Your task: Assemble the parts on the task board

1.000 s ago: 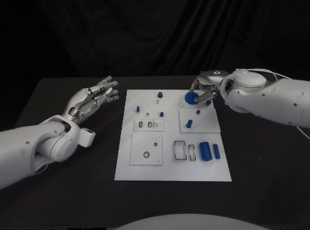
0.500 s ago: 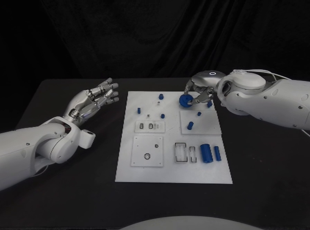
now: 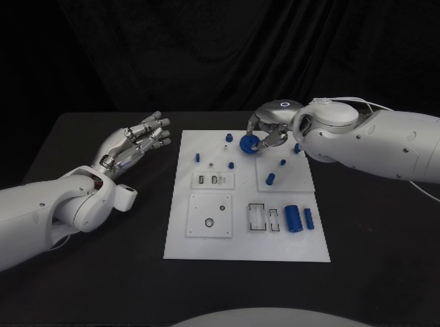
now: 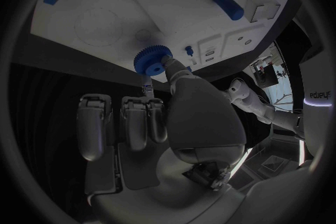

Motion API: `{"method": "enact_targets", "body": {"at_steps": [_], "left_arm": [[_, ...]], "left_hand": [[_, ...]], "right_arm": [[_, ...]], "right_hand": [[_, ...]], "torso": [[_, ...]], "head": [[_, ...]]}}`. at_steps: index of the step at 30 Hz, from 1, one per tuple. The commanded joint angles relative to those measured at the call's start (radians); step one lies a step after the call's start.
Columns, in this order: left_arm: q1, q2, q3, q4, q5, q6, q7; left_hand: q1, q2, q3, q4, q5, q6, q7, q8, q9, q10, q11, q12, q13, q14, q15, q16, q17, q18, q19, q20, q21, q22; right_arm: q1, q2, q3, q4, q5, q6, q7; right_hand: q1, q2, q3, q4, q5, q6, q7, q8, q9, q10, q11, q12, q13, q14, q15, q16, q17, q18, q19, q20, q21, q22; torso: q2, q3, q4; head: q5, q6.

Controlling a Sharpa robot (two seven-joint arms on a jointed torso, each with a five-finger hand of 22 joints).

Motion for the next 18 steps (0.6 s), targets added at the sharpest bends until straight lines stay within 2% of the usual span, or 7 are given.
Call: {"method": "enact_targets", "body": {"at_steps": [1,4,10,12,14,18], "left_arm": [[-0.002,0.005,0.001,-0.001,-0.007,0.013,0.022],[-0.002,0.009,0.001,-0.002,-0.007,0.014,0.022],[-0.002,0.013,0.001,-0.004,-0.007,0.014,0.02],[-0.002,0.013,0.001,-0.004,-0.007,0.014,0.02],[-0.002,0.014,0.001,-0.004,-0.007,0.013,0.019],[-0.002,0.015,0.001,-0.004,-0.007,0.013,0.019]], "left_hand": [[0.011,0.002,0.006,0.001,0.006,0.004,0.0,0.005,0.001,0.0,0.007,0.005,0.001,0.002,0.004,0.004,0.002,-0.016,0.005,-0.002,-0.003,0.0],[0.011,0.002,0.006,0.001,0.006,0.004,0.0,0.005,0.001,0.0,0.007,0.005,0.001,0.002,0.004,0.004,0.002,-0.016,0.005,-0.002,-0.003,0.0],[0.011,0.002,0.006,0.001,0.006,0.006,0.001,0.005,0.001,0.002,0.009,0.005,0.002,0.003,0.005,0.005,0.002,-0.016,0.005,-0.002,-0.003,0.0],[0.011,0.002,0.006,0.001,0.006,0.006,0.001,0.005,0.001,0.002,0.009,0.005,0.002,0.003,0.005,0.005,0.002,-0.016,0.005,-0.002,-0.003,0.0],[0.011,0.002,0.006,0.001,0.006,0.006,0.001,0.005,0.001,0.002,0.009,0.005,0.002,0.003,0.005,0.005,0.002,-0.016,0.005,-0.002,-0.003,0.0],[0.011,0.002,0.006,0.001,0.006,0.006,0.001,0.005,0.001,0.002,0.009,0.005,0.002,0.003,0.005,0.005,0.002,-0.016,0.005,-0.002,-0.003,0.0]], "right_arm": [[0.002,0.024,0.002,-0.018,-0.007,0.014,0.008],[0.002,0.053,0.002,-0.037,-0.007,0.018,0.009],[0.002,0.102,0.002,-0.07,-0.007,0.029,0.009],[0.002,0.113,0.002,-0.078,-0.007,0.033,0.009],[0.002,0.125,0.003,-0.086,-0.007,0.036,0.009],[0.001,0.144,0.003,-0.1,-0.007,0.043,0.01]], "right_hand": [[-0.003,0.003,0.003,0.006,0.006,0.001,0.004,-0.011,0.262,0.104,0.009,0.005,0.263,0.103,0.009,0.006,0.263,-0.014,0.088,0.006,0.004,0.251],[-0.002,0.003,0.006,0.008,0.006,-0.002,0.006,-0.019,0.26,0.104,0.011,0.005,0.263,0.103,0.01,0.006,0.263,-0.014,0.088,0.007,0.004,0.251],[0.0,0.003,0.008,0.008,0.006,-0.004,0.007,-0.026,0.258,0.104,0.012,0.005,0.263,0.103,0.011,0.006,0.263,-0.014,0.087,0.008,0.004,0.251],[0.0,0.003,0.008,0.008,0.006,-0.004,0.007,-0.026,0.258,0.104,0.012,0.005,0.263,0.103,0.011,0.006,0.263,-0.014,0.087,0.008,0.004,0.251],[0.001,0.003,0.01,0.008,0.006,-0.006,0.008,-0.03,0.256,0.104,0.012,0.005,0.263,0.103,0.012,0.006,0.263,-0.014,0.087,0.008,0.003,0.251],[0.002,0.003,0.012,0.009,0.006,-0.009,0.009,-0.039,0.253,0.104,0.014,0.005,0.263,0.103,0.013,0.006,0.263,-0.013,0.086,0.009,0.001,0.25]], "torso": [[0.001,0.0026,-0.0003],[0.002,0.0037,0.0002],[0.002,0.0058,-0.0036],[0.003,0.006,-0.0045],[0.003,0.0056,-0.0031],[0.004,0.0052,0.0014]], "head": [[-0.004,-0.003],[-0.006,-0.005],[0.0,-0.007],[0.006,-0.01],[0.008,-0.012],[0.004,-0.015]]}}
